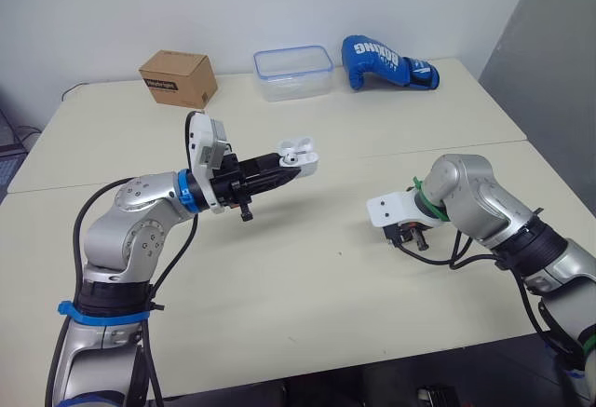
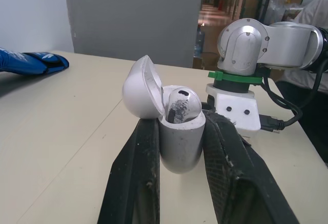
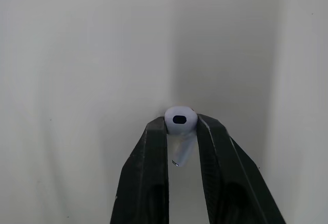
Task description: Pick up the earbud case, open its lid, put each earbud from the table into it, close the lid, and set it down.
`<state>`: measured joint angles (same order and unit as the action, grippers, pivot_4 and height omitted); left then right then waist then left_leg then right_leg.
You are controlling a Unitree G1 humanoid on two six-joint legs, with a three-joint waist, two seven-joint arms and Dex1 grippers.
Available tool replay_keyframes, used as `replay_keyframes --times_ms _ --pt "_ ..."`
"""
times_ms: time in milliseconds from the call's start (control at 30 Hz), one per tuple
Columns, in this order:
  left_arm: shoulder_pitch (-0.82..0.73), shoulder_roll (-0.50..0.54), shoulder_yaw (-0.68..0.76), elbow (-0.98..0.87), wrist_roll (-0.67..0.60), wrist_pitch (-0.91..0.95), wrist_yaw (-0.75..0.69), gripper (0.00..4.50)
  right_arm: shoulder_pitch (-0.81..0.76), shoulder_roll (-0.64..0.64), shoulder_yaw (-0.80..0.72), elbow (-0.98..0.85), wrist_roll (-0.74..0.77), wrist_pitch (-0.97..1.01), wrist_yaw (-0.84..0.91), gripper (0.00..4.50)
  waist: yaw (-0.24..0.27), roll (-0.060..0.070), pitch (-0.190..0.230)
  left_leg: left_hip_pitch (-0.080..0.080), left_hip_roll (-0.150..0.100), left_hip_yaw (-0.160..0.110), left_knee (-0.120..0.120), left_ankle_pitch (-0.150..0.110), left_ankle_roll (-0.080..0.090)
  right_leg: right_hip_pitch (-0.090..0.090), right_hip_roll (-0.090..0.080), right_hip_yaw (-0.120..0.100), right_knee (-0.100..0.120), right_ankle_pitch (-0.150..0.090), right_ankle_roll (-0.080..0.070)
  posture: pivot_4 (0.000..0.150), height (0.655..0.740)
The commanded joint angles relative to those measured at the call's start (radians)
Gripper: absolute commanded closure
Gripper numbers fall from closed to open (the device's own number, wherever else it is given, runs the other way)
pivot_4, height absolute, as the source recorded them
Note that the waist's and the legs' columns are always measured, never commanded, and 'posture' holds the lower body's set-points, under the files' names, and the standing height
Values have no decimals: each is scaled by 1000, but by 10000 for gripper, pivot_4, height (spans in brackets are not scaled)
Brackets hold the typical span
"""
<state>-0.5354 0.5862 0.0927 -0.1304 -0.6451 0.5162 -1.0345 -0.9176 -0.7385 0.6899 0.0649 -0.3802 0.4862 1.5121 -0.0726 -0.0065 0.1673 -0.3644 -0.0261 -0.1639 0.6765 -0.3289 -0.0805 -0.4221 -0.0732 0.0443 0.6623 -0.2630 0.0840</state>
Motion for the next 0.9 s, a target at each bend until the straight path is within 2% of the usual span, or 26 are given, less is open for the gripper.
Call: replay_keyframes --times_ms 33,700,800,900 --pt "-22 7 14 -16 -6 -15 -1 37123 -3 7 -9 -3 -12 -7 9 25308 0 0 0 0 0 0 0 0 0 0 0 0 0 0 0 1500 7400" --pt "-32 0 2 -1 2 -29 -8 37123 5 10 -7 -56 -26 85 27 25308 9 0 0 0 0 0 0 0 0 0 0 0 0 0 0 1500 7400" --pt "-30 0 4 -3 2 -29 -6 37123 5 12 -6 -53 -30 80 25 30761 10 0 0 0 0 0 0 0 0 0 0 0 0 0 0 1500 7400" --pt "-29 0 4 -2 3 -30 -6 37123 4 13 -5 -48 -33 77 22 41049 10 0 0 0 0 0 0 0 0 0 0 0 0 0 0 1500 7400"
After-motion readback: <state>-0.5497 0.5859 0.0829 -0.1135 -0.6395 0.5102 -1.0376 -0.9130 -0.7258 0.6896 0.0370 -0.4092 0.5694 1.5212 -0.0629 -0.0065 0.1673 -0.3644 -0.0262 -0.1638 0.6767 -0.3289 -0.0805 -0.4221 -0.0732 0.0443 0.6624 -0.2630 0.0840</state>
